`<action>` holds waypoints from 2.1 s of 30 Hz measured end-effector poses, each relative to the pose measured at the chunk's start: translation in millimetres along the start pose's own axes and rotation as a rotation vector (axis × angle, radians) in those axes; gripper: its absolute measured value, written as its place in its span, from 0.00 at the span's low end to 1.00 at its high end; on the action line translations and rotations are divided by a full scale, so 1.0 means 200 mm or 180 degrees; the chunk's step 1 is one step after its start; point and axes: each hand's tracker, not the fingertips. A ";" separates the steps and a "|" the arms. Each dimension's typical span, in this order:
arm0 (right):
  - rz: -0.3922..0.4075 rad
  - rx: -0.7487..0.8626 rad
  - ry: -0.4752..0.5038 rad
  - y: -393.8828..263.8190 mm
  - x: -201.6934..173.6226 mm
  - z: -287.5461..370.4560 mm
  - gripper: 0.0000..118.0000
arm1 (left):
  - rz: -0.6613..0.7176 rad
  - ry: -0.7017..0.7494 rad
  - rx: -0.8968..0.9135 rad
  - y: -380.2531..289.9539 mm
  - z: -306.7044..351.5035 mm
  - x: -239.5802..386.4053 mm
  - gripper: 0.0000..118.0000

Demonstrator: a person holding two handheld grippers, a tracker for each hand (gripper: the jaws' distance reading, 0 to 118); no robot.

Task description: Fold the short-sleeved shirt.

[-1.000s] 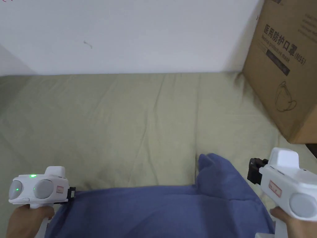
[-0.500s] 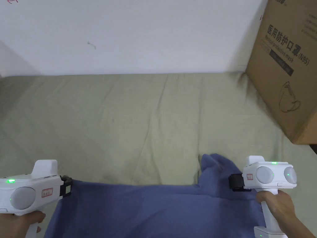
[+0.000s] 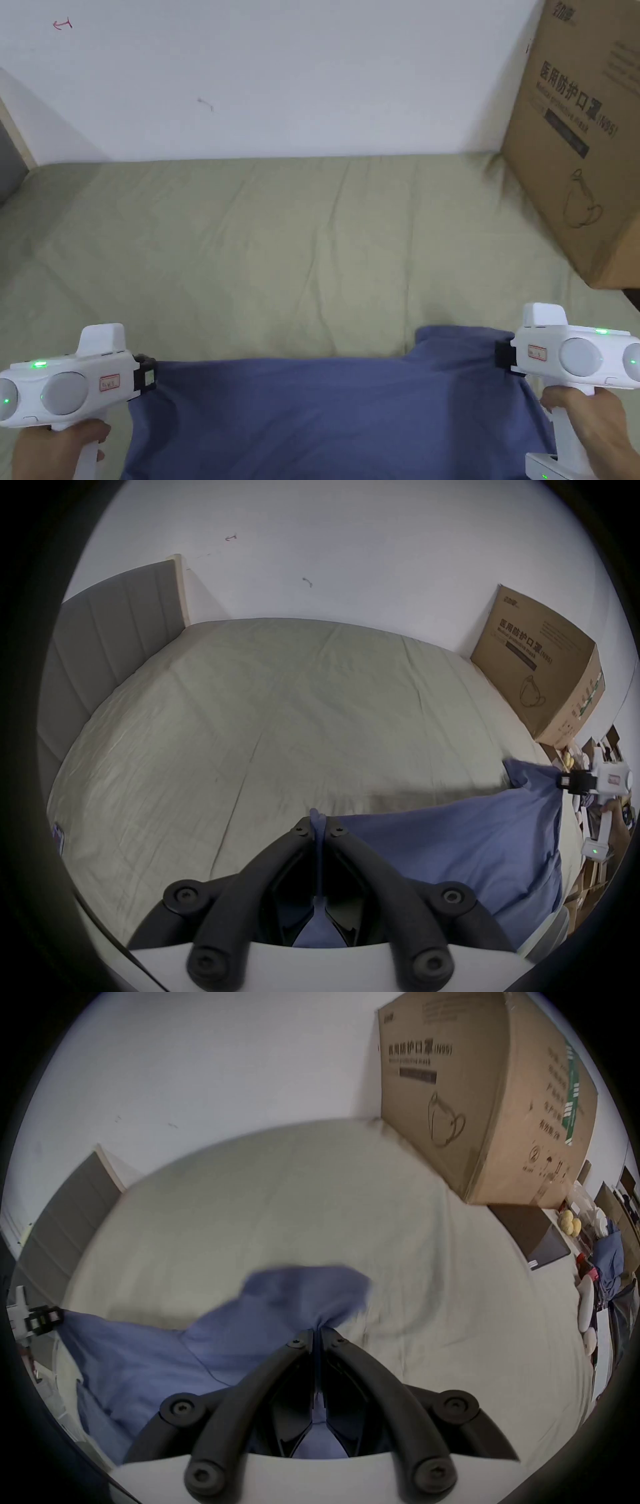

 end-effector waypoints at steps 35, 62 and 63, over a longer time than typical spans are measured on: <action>-0.0633 -0.0127 -0.0211 -1.25 0.07 0.68 0.30 | 0.0137 0.0330 -0.0530 -1.03 0.51 -0.13 0.31; 0.0518 0.2248 -0.0432 -0.59 -0.53 1.35 0.00 | -0.0227 0.0070 0.2134 -0.50 1.19 0.34 0.00; 0.0523 0.2230 -0.0411 -0.59 -0.54 1.35 0.00 | -0.0220 0.0067 0.2121 -0.50 1.18 0.34 0.00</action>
